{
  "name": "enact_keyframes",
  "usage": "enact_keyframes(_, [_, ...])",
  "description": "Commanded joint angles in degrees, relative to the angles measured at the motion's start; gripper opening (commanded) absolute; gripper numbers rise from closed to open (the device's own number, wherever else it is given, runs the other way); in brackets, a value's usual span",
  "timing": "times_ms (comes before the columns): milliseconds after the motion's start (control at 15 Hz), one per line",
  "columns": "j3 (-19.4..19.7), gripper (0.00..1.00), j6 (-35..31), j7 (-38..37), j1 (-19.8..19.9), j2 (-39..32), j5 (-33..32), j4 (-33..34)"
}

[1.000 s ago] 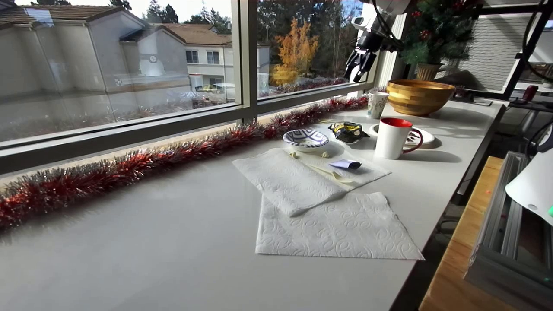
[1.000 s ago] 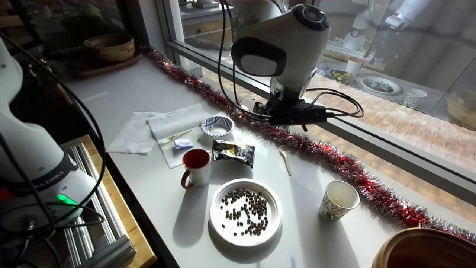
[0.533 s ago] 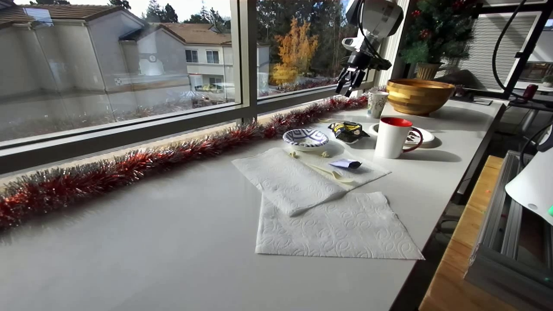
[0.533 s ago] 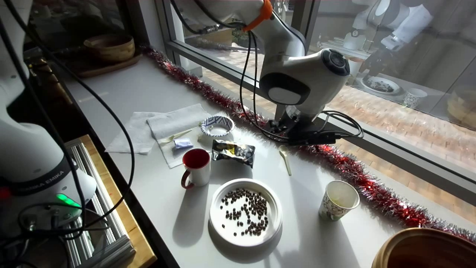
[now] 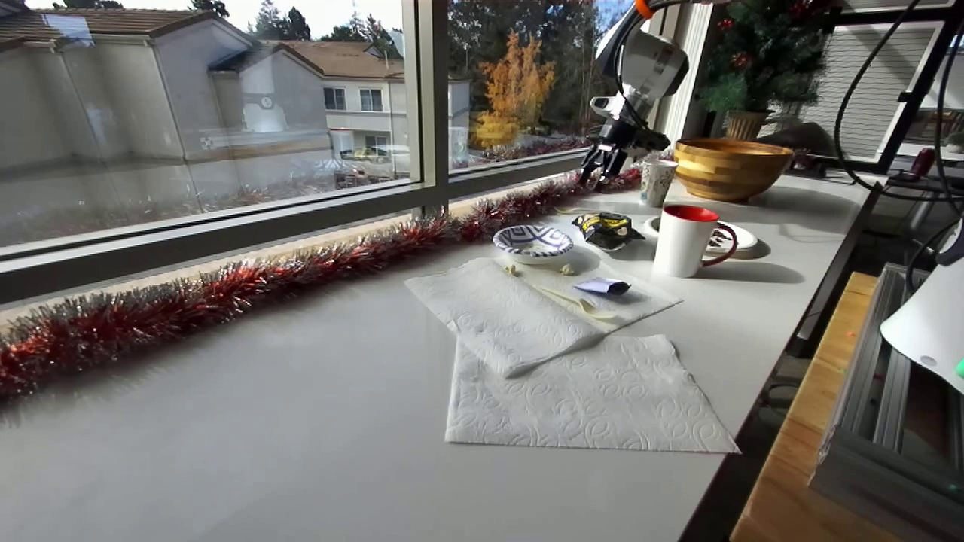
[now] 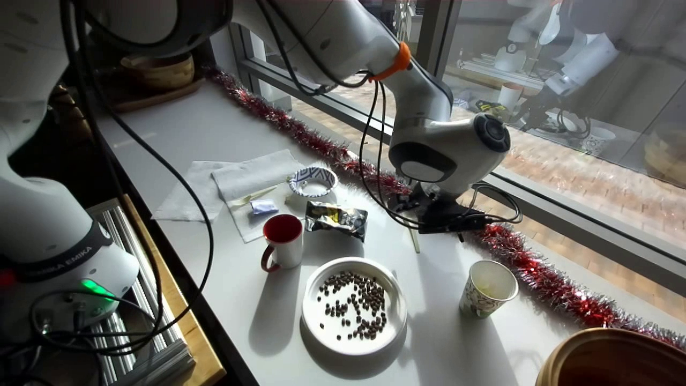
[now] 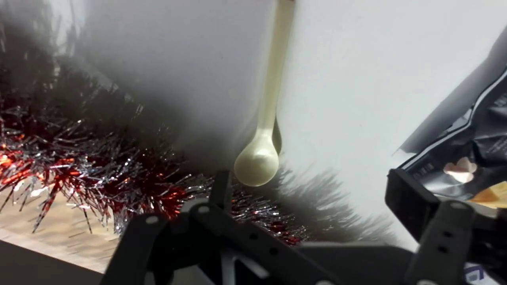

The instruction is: Using the spoon, move one object from the plate to the left, to the cup

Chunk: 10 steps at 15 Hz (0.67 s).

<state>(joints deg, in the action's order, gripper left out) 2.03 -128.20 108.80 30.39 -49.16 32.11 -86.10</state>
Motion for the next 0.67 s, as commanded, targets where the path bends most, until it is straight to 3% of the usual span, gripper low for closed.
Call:
enact_keyframes(0, [-2.0,1.00,2.9,-0.1,2.2,-4.6,-1.6,6.8])
enact_keyframes(400, [-2.8,1.00,3.9,-1.2,2.6,-8.8,-2.7,11.9])
enact_keyframes(533, [-3.2,0.89,3.8,-1.4,2.9,-9.8,-2.9,12.8])
enact_keyframes(600, [-3.5,0.90,3.8,-1.6,3.1,-10.3,-2.7,13.3])
